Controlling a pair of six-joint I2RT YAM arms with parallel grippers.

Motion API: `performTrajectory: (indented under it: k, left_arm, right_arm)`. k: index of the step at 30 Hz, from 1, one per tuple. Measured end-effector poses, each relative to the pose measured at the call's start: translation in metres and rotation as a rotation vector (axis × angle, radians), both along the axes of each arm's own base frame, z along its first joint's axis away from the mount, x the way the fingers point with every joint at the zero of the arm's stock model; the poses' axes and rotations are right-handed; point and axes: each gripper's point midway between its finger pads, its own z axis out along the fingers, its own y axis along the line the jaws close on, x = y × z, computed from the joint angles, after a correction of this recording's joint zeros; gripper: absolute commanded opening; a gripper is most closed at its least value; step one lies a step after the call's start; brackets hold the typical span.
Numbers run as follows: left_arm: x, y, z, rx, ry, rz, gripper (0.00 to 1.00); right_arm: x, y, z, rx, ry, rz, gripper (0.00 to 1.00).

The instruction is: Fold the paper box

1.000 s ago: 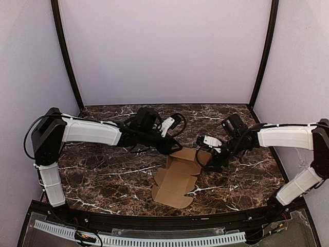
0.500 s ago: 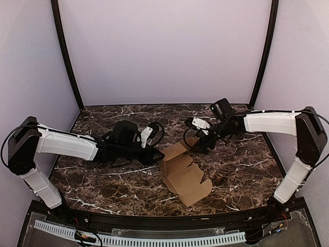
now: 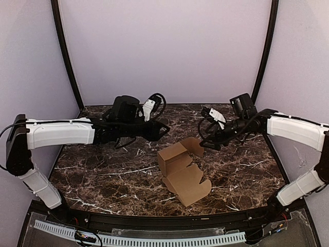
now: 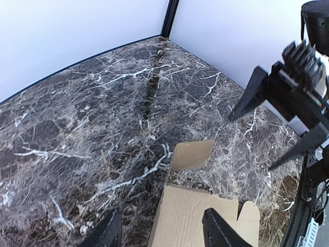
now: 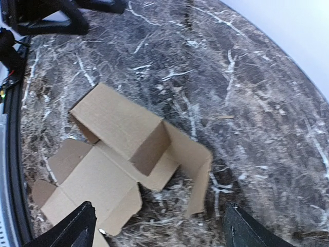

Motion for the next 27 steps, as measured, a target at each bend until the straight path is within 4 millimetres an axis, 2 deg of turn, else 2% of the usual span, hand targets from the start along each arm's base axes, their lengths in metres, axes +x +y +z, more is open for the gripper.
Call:
performTrajectory:
  k: [1, 3, 5, 8, 10, 12, 18, 20, 27]
  left_arm:
    - [0.004, -0.007, 0.002, -0.008, 0.002, -0.008, 0.51]
    - [0.009, -0.02, -0.005, -0.009, 0.029, -0.031, 0.49]
    - [0.01, -0.031, -0.028, 0.01, 0.087, -0.053, 0.46]
    - [0.004, -0.033, -0.067, 0.064, 0.182, -0.07, 0.44]
    - [-0.001, -0.033, -0.084, 0.087, 0.235, -0.078, 0.43]
    - [-0.006, -0.031, -0.09, 0.095, 0.263, -0.084, 0.43]
    - [-0.012, -0.031, -0.095, 0.086, 0.297, -0.098, 0.4]
    - [-0.014, -0.031, -0.096, 0.084, 0.303, -0.104, 0.4]
    - [-0.016, -0.032, -0.096, 0.078, 0.308, -0.115, 0.38]
  right_arm:
    - [-0.008, 0.002, -0.006, 0.018, 0.044, 0.017, 0.81]
    - [-0.022, 0.005, -0.023, 0.037, 0.138, 0.047, 0.77]
    - [-0.03, 0.009, -0.04, 0.048, 0.229, 0.068, 0.7]
    - [-0.034, 0.015, -0.06, 0.054, 0.338, 0.075, 0.59]
    - [-0.034, 0.016, -0.072, 0.045, 0.389, 0.063, 0.53]
    - [-0.03, 0.017, -0.081, 0.034, 0.417, 0.046, 0.48]
    - [-0.011, 0.02, -0.099, -0.001, 0.429, -0.013, 0.41]
    - [-0.005, 0.021, -0.105, -0.013, 0.431, -0.026, 0.35]
    - [0.002, 0.021, -0.128, -0.049, 0.48, -0.059, 0.22]
